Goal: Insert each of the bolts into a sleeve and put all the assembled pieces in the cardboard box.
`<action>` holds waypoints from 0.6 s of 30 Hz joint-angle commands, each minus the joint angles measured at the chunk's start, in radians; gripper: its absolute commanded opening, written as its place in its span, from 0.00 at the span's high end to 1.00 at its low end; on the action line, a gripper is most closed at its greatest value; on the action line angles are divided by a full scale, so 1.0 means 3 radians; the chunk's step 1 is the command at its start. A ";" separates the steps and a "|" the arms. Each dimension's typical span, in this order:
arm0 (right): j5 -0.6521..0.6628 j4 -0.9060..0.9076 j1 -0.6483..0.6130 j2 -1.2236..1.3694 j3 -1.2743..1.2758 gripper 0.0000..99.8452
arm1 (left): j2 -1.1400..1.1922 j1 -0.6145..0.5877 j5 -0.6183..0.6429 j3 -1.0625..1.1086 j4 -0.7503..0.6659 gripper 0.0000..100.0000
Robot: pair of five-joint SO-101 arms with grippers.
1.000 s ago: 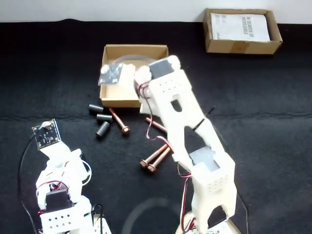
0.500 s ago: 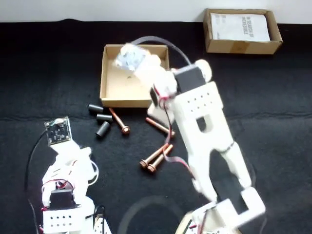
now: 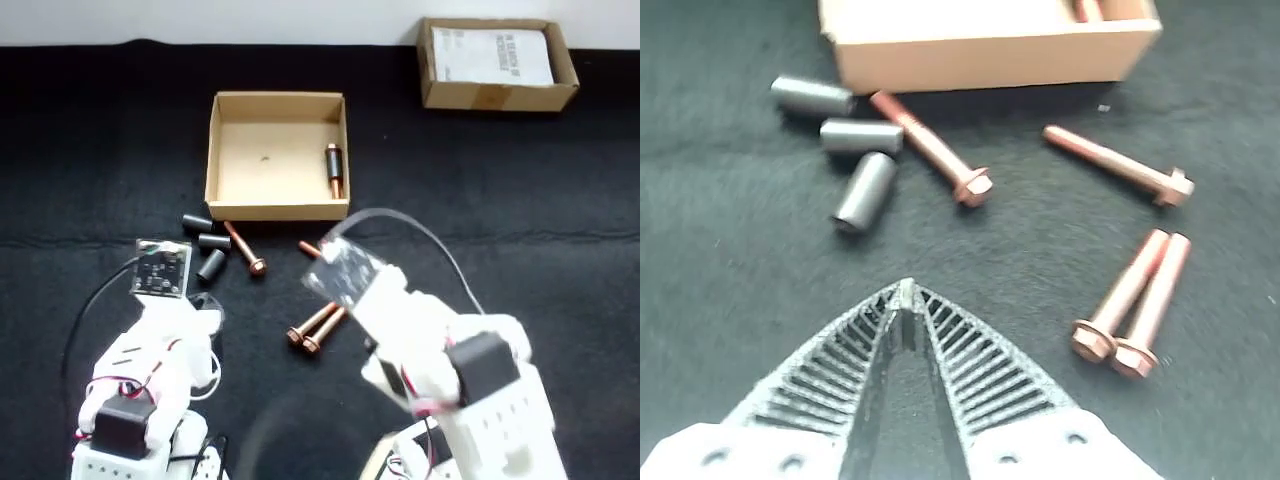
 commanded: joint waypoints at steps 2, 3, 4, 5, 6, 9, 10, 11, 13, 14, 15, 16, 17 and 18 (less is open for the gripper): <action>0.0143 -0.0018 0.0345 -0.0688 0.0524 0.99 | 0.0749 0.0069 -0.0046 -0.0330 -0.0123 0.99; 0.0245 -0.0028 0.0458 -0.0765 0.0565 0.99 | 0.1025 0.0069 -0.0046 -0.0468 -0.0164 0.99; 0.0312 -0.0038 0.0540 -0.0806 0.0601 0.99 | 0.1302 0.0069 -0.0010 -0.0657 -0.0179 0.99; 0.0332 -0.0054 0.0616 -0.0826 0.0657 0.99 | 0.1603 0.0064 0.0107 -0.0908 -0.0169 0.99; 0.0338 -0.0054 0.0662 -0.0826 0.0693 0.99 | 0.1890 0.0064 0.0230 -0.1164 -0.0138 0.99; 0.0378 -0.0049 0.0713 -0.0836 0.0729 0.99 | 0.2734 0.0151 0.0486 -0.1936 0.0107 0.99; 0.0378 -0.0049 0.0719 -0.0836 0.0739 0.99 | 0.2984 0.0217 0.0532 -0.2166 0.0220 0.99; 0.0378 -0.0049 0.0719 -0.0836 0.0744 0.99 | 0.3204 0.0284 0.0563 -0.2381 0.0358 0.99; 0.0368 -0.0095 0.0719 -0.0836 0.0749 0.99 | 0.3624 0.0468 0.0568 -0.2764 0.0660 0.99; 0.0363 -0.0136 0.0724 -0.0836 0.0760 0.99 | 0.3813 0.0575 0.0568 -0.2923 0.0798 0.99; 0.0363 -0.0171 0.0754 -0.0826 0.0760 0.99 | 0.3992 0.0683 0.0568 -0.3061 0.0931 0.99; 0.0358 -0.0228 0.0836 -0.0826 0.0770 0.99 | 0.4150 0.0780 0.0573 -0.3174 0.1023 0.99; 0.0358 -0.0320 0.0959 -0.0831 0.0806 0.99 | 0.4304 0.0872 0.0593 -0.3276 0.1089 0.99; 0.0358 -0.0427 0.1118 -0.0831 0.0852 0.99 | 0.4437 0.0944 0.0655 -0.3363 0.1125 0.99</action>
